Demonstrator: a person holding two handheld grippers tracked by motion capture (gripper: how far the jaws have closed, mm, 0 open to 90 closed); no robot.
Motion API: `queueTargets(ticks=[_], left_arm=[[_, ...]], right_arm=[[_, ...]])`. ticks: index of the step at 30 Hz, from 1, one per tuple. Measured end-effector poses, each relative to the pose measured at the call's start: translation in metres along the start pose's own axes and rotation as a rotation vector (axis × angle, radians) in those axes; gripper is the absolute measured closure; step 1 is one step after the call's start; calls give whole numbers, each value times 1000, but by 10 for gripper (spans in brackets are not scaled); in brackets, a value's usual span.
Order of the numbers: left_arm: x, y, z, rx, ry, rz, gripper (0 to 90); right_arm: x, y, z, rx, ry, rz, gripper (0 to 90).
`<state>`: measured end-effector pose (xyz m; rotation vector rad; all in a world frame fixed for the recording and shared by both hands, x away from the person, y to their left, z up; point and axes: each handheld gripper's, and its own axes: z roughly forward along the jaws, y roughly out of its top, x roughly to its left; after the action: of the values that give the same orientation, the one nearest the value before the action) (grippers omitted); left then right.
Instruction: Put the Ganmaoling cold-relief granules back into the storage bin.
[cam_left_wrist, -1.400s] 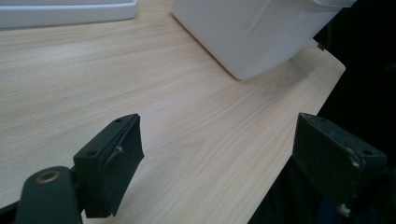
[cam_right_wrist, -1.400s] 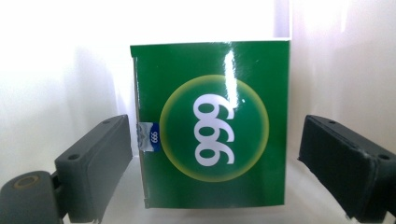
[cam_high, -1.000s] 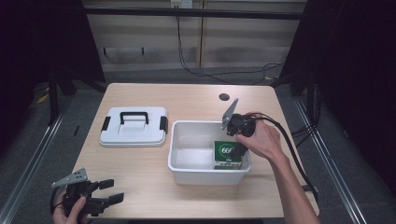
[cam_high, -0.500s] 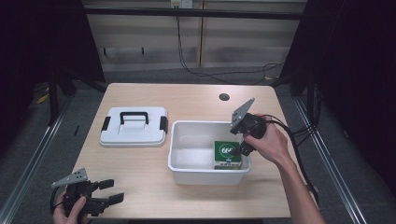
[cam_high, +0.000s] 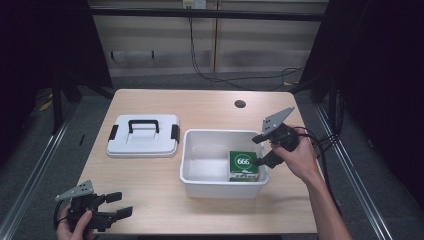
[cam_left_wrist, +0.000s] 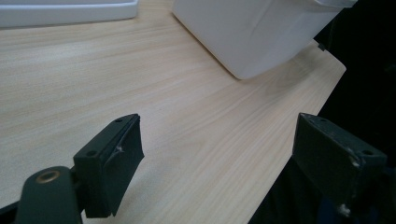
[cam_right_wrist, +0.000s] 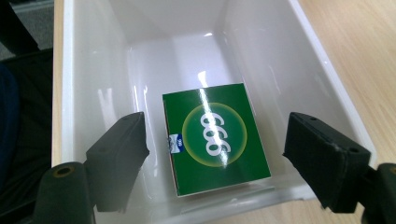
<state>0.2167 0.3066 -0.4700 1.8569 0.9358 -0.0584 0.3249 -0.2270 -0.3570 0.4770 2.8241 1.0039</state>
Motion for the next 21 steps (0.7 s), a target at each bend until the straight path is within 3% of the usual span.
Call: queueTargets(ticks=[10,21], left_arm=[[0,0,0,-1,-1,-4,160],[0,0,0,-1,3,-4,160]], right_arm=[[7,-21,-22,-108,-63,43,209],[15,-48,-37,-144,-113,106,212]])
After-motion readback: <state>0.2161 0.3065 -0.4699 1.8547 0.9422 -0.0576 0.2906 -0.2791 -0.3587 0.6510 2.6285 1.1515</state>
